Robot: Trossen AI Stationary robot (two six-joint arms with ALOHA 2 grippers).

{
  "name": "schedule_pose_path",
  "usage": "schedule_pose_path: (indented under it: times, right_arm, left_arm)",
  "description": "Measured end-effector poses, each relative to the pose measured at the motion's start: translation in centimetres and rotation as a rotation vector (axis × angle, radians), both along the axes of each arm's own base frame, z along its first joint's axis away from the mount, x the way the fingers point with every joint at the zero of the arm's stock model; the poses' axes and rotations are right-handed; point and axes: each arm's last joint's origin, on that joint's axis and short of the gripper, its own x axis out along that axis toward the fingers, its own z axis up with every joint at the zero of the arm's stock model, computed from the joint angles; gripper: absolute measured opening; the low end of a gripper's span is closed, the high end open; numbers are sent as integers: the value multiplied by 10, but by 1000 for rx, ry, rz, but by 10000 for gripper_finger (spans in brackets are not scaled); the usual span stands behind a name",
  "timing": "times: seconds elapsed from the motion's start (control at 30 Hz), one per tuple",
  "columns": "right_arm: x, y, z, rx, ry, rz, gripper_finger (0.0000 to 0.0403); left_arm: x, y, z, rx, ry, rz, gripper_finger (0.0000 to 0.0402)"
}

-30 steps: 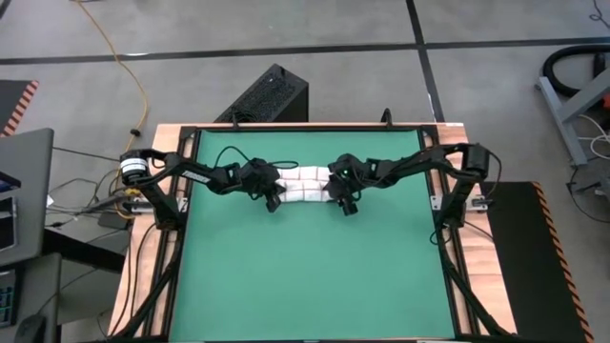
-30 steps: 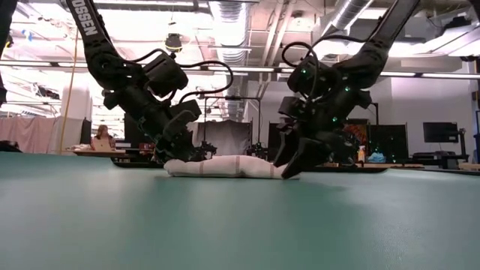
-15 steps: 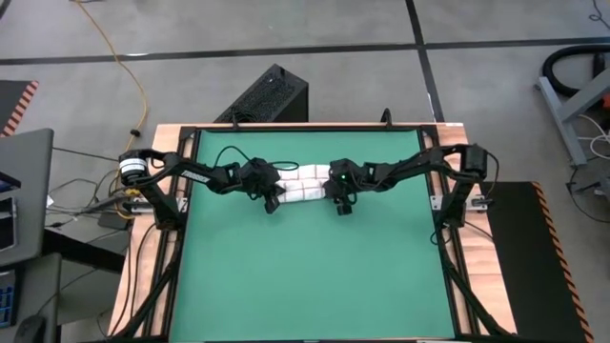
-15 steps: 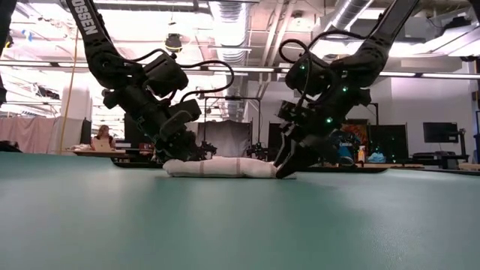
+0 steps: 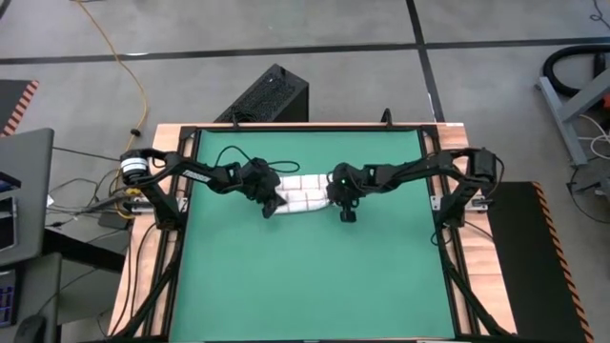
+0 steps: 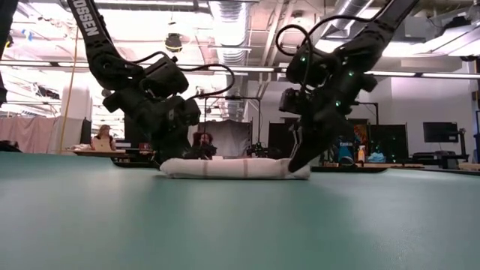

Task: Roll towel
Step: Roll the white towel

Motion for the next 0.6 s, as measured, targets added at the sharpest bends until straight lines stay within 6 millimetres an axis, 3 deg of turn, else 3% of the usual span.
schedule_pose_path:
  times: [0.3, 0.6]
  right_arm:
    - [-9, -36, 14, 700, -6, -328, 17]
    - [-12, -59, 26, 897, 25, -668, 17]
  left_arm:
    - [0, -6, 0, -102, 11, -5, 0]
    - [-1, -9, 1, -239, 5, -38, 0]
